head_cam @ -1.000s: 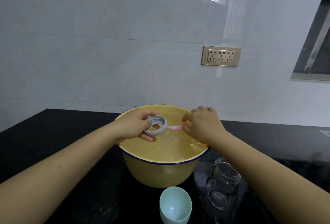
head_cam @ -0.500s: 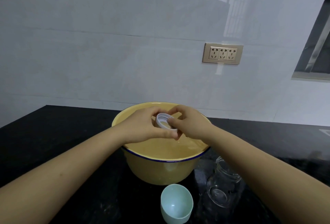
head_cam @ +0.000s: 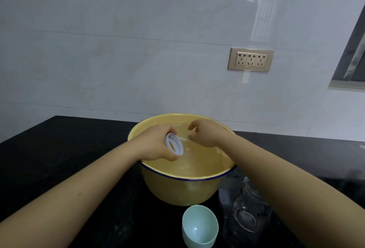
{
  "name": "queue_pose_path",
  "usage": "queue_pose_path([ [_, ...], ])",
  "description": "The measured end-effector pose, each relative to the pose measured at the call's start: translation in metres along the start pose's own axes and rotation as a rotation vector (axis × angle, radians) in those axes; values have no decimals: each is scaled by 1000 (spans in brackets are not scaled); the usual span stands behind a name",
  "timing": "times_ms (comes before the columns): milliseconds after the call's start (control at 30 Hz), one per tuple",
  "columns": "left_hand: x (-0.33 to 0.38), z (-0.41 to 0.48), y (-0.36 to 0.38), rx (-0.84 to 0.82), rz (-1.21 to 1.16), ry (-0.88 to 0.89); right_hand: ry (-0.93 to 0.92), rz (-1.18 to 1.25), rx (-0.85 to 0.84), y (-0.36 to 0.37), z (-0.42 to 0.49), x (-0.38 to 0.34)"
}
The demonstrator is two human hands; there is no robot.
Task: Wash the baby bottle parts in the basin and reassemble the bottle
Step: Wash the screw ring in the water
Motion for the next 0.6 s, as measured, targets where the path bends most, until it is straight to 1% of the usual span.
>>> queue_pose_path([
  [133,-7,2,4,-33,13,-39,-46,-52,-89,14,4,-11],
  [267,-12,3,7,-54,36,-65,-107,-87,-88,9,1,-17],
  [333,-13,3,7,-53,32,-77,-135,-127,-46,-2,-6,-17],
  [467,-13,2,7,-44,17,-84,-209,-258,116,-35,-29,-17],
  [600,-16,4,5,-37,-69,-99,-313,-345,258,-55,-52,-21],
])
Point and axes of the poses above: each hand's wrist, its own z-axis towards the middle knuckle, its own y-axis out of the palm, x = y × z, the point moved 10 cm from there along z, towards the middle knuckle, and after that the axes turned 1 degree about -z, right-handed, at the moved point
